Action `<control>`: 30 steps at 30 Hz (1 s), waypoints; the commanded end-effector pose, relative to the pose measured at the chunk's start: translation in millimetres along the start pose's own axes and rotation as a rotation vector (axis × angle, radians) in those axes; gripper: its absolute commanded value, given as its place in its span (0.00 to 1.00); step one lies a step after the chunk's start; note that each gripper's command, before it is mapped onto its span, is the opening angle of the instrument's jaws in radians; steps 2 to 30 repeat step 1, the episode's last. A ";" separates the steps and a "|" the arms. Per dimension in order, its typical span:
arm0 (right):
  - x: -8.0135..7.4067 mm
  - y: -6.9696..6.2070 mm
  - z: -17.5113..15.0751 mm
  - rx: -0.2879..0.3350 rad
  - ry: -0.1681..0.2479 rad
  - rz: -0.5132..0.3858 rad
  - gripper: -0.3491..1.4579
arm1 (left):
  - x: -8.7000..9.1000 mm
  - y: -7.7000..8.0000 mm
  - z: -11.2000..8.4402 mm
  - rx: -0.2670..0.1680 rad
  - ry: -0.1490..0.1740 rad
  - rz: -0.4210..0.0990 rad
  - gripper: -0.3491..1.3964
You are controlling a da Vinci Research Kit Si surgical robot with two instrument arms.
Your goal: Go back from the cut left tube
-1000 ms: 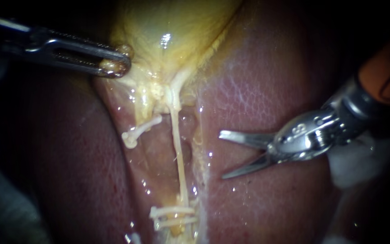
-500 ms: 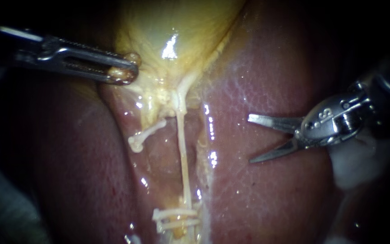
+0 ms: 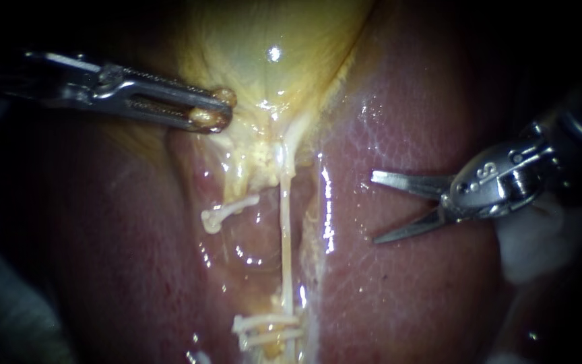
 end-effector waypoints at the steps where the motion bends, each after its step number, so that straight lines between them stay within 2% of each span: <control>1: 0.1 -0.1 0.2 0.012 0.007 -0.001 0.99 | 0.0 0.1 -0.2 -0.002 -0.001 0.000 0.00; 30: 0.1 -0.1 0.2 0.012 0.007 -0.001 0.99 | 0.0 0.1 -0.2 -0.002 -0.001 0.000 0.00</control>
